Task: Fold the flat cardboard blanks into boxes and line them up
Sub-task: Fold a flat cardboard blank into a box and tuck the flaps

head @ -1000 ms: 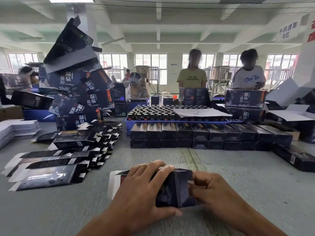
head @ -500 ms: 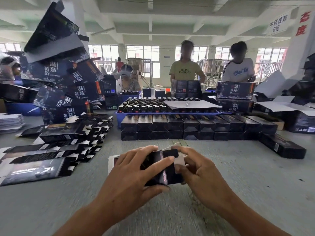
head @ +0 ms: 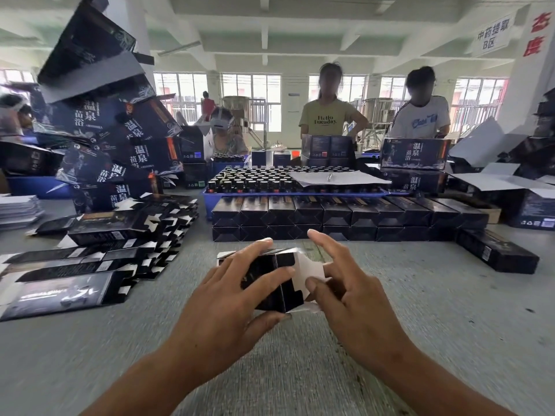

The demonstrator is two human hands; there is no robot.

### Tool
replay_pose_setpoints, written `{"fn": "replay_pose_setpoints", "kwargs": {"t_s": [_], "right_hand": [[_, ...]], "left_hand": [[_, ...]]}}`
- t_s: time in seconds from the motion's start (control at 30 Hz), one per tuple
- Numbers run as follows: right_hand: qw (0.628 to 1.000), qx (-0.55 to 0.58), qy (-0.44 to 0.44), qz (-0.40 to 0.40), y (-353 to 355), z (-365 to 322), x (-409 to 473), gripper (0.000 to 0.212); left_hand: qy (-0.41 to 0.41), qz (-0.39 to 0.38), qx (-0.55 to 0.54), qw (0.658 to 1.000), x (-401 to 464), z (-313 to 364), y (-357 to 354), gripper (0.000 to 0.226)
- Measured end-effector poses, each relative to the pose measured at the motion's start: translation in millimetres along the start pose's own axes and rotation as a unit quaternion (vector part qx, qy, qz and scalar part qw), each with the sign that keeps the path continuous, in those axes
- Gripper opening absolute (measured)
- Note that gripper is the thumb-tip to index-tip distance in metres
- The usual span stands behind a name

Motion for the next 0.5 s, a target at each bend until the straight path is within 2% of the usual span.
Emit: {"fn": "replay_pose_setpoints", "kwargs": {"t_s": [0.2, 0.4, 0.5], "right_hand": [[0.998, -0.056, 0.022, 0.001, 0.5, -1.4, -0.2, 0.036], [0.998, -0.054, 0.009, 0.010, 0.9, -2.3, 1.4, 0.034], [0.998, -0.056, 0.005, 0.000, 1.0, -3.6, 1.3, 0.034]], "left_hand": [[-0.008, 0.006, -0.006, 1.000, -0.6, 1.1, -1.2, 0.057], [-0.001, -0.008, -0.002, 1.000, -1.0, 1.0, -4.5, 0.070], [-0.008, -0.013, 0.006, 1.000, -1.0, -0.3, -4.5, 0.067]]}}
Point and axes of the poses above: each hand's wrist, its own x-axis towards the middle knuckle, its own y-axis out of the back of the hand, z = x × y, the point moved 2 cm from there along x, towards the middle knuckle, and after that the axes turned 10 degrees about z, right-handed, at the moved point
